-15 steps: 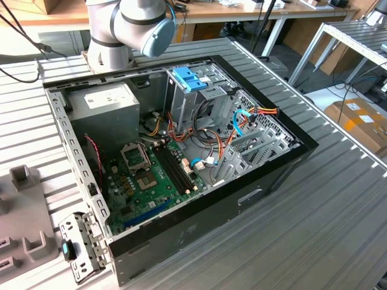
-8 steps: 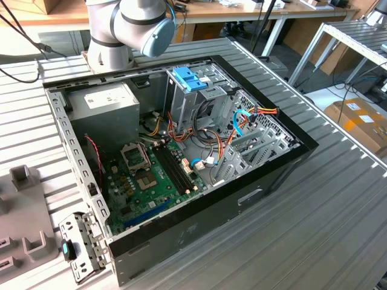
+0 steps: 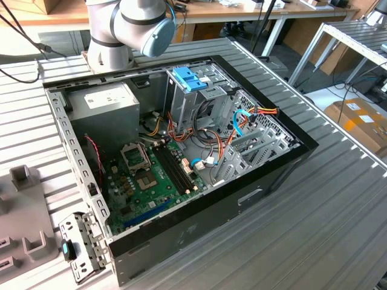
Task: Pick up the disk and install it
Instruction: 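Pick up the disk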
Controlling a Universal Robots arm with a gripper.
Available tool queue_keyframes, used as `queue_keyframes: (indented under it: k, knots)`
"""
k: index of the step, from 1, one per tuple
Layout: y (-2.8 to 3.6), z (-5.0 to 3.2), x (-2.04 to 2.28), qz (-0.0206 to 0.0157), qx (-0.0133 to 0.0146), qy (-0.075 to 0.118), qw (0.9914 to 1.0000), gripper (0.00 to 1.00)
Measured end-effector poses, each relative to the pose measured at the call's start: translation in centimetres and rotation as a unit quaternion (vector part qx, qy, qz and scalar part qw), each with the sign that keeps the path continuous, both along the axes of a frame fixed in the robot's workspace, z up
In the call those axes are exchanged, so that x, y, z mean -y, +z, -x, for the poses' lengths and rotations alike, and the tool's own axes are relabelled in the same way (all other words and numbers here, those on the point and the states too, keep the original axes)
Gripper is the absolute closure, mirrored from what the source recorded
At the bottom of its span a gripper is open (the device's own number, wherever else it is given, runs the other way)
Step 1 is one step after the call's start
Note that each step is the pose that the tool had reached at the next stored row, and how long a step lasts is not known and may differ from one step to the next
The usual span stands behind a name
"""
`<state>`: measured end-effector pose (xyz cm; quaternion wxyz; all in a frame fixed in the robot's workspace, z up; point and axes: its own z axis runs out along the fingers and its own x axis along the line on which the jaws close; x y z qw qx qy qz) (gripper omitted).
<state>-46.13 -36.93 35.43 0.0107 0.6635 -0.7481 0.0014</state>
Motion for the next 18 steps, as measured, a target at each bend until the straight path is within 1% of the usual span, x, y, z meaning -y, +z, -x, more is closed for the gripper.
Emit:
queue_keyframes:
  k: [2, 3, 4, 6, 7, 9, 10, 11, 12, 14, 16, 18]
  knots:
    - [-0.03, 0.0, 0.0, 0.0, 0.0, 0.019, 0.99982, 0.89]
    - [-0.06, 0.0, 0.0, 0.0, 0.0, 0.038, 0.99929, 0.89]
    - [-0.07, 0.0, 0.0, 0.0, 0.0, 0.056, 0.9984, 0.89]
    - [-0.08, 0.01, 0.0, 0.0001, 0.0004, 0.058, 0.9983, 0.89]
    - [-0.09, 0.03, -0.01, 0.0001, 0.0046, 0.059, 0.99827, 0.89]
    - [-0.08, 0.03, 0.0, 0.0002, 0.0121, 0.059, 0.99819, 0.89]
    - [-0.08, 0.02, 0.0, 0.0005, 0.0179, 0.059, 0.9981, 0.89]
    - [-0.09, 0.02, 0.01, 0.0006, 0.0199, 0.059, 0.99806, 0.89]
    - [-0.09, 0.02, 0.03, -0.0002, 0.0207, 0.059, 0.99805, 0.89]
    - [-0.1, -0.02, 0.07, -0.0025, 0.0209, 0.058, 0.9981, 0.89]
    - [-0.1, -0.14, 0.07, -0.0027, 0.0209, 0.056, 0.99823, 0.89]
    - [-0.11, -0.39, 0.07, -0.0026, 0.0209, 0.049, 0.99857, 0.89]
